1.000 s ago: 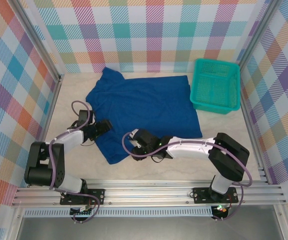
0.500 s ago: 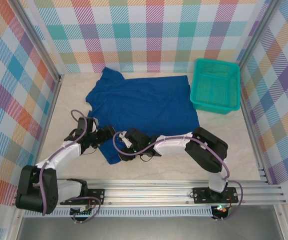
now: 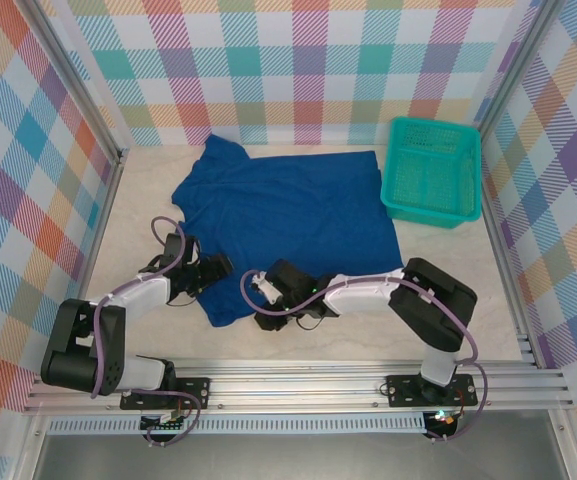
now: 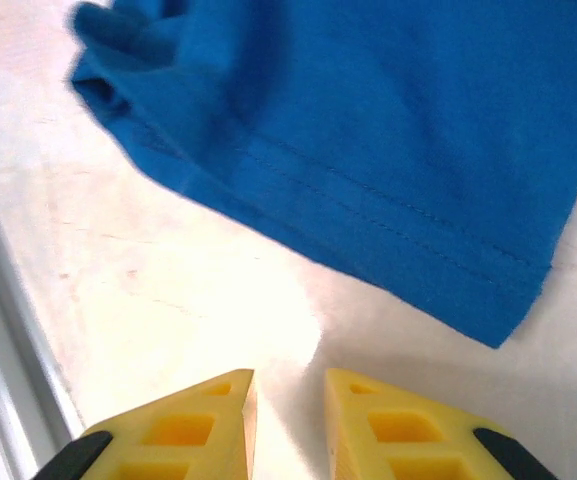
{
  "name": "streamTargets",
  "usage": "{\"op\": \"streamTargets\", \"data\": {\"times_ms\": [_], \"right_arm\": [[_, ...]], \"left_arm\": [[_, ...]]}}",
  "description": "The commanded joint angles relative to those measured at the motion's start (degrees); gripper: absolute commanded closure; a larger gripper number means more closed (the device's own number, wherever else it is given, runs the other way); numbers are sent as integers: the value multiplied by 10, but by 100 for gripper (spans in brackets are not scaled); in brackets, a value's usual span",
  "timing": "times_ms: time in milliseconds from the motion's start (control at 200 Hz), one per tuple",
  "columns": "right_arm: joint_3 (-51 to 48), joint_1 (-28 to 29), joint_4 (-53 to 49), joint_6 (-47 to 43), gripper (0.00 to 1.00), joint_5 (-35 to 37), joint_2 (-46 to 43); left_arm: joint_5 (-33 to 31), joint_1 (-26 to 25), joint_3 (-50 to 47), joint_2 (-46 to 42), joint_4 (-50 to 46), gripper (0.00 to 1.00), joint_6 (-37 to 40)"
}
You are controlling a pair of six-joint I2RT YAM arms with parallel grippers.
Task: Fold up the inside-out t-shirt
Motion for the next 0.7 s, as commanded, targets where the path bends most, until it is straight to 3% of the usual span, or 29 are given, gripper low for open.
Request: {"op": "streamTargets", "data": {"times_ms": [0, 380, 695], "right_arm": [[23, 9, 28, -34, 72, -36, -25], [146, 30, 173, -68, 59, -57, 112], [206, 45, 166, -86, 53, -89, 206]], "left_arm": [[-37, 6, -18, -17, -49, 21, 14], [-43, 33, 22, -78, -65, 21, -2], [14, 59, 105, 76, 55, 22, -13]]}}
